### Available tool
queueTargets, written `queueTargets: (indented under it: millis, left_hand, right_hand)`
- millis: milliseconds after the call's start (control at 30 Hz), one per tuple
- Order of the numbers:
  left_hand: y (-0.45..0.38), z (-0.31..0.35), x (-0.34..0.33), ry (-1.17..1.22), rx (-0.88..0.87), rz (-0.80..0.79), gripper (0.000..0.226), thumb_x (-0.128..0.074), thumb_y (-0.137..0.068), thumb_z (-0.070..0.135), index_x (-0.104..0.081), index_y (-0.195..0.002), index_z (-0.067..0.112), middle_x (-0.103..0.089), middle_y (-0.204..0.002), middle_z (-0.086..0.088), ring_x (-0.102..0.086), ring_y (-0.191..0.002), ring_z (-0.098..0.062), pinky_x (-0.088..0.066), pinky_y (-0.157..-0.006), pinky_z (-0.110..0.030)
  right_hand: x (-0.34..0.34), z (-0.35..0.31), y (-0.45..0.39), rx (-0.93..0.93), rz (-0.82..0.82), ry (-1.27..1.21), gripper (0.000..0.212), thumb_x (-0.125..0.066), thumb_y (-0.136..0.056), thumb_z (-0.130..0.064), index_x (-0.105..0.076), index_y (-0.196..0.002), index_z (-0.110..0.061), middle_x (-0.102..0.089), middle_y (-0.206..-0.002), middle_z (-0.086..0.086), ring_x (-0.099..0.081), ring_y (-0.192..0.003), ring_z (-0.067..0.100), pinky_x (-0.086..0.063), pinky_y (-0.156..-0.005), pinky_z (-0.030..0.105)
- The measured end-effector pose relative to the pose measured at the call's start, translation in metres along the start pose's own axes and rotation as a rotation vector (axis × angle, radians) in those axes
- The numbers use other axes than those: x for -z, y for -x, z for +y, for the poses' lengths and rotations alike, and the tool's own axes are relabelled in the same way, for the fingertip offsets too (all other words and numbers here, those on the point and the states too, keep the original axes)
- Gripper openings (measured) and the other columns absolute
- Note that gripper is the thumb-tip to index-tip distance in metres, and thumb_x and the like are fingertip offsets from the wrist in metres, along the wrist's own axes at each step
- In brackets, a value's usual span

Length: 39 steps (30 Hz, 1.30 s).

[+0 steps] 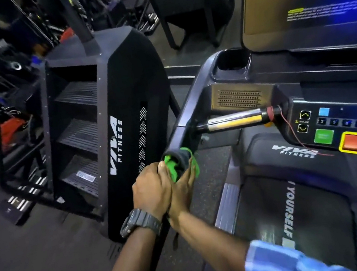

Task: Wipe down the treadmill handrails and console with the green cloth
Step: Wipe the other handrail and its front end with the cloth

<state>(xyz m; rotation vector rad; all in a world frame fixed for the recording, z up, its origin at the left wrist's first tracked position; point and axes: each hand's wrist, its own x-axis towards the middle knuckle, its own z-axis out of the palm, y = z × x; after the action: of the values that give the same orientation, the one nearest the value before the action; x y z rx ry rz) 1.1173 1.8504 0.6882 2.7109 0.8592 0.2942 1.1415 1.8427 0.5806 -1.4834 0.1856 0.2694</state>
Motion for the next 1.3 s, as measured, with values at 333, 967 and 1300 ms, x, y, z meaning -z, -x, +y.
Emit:
queueTargets:
  millis: [333,967,1300]
  left_hand:
    - [0.009,-0.019,0.008,0.083,0.056,0.025,0.032,-0.038,-0.103,0.031,-0.066,-0.1,0.015,-0.07,-0.1,-0.013,-0.062,-0.096,-0.037,-0.042,-0.074,-0.037]
    - [0.085,-0.084,0.012,-0.051,-0.055,0.012,0.016,-0.056,-0.087,0.016,-0.069,-0.096,0.013,-0.067,-0.098,-0.002,-0.061,-0.091,-0.022,-0.047,-0.081,-0.031]
    - [0.113,-0.109,0.02,-0.074,-0.173,0.013,0.026,-0.048,-0.088,0.024,-0.069,-0.088,0.009,-0.062,-0.093,-0.005,-0.057,-0.085,-0.027,-0.051,-0.076,-0.04]
  right_hand:
    - [-0.002,-0.005,-0.009,0.022,0.078,0.031,0.097,-0.056,-0.069,-0.079,-0.02,-0.15,-0.038,-0.019,-0.157,-0.009,-0.03,-0.142,0.019,-0.035,-0.111,0.045]
    - [0.008,-0.04,-0.032,0.371,-0.069,0.55,0.065,-0.065,-0.086,-0.031,-0.039,-0.146,-0.035,-0.002,-0.163,0.009,-0.008,-0.145,0.042,-0.014,-0.119,0.048]
    - [0.053,-0.034,0.025,1.029,-0.618,1.095,0.054,-0.041,-0.081,-0.043,-0.055,-0.132,-0.031,-0.048,-0.142,-0.014,-0.018,-0.147,0.023,-0.007,-0.118,0.058]
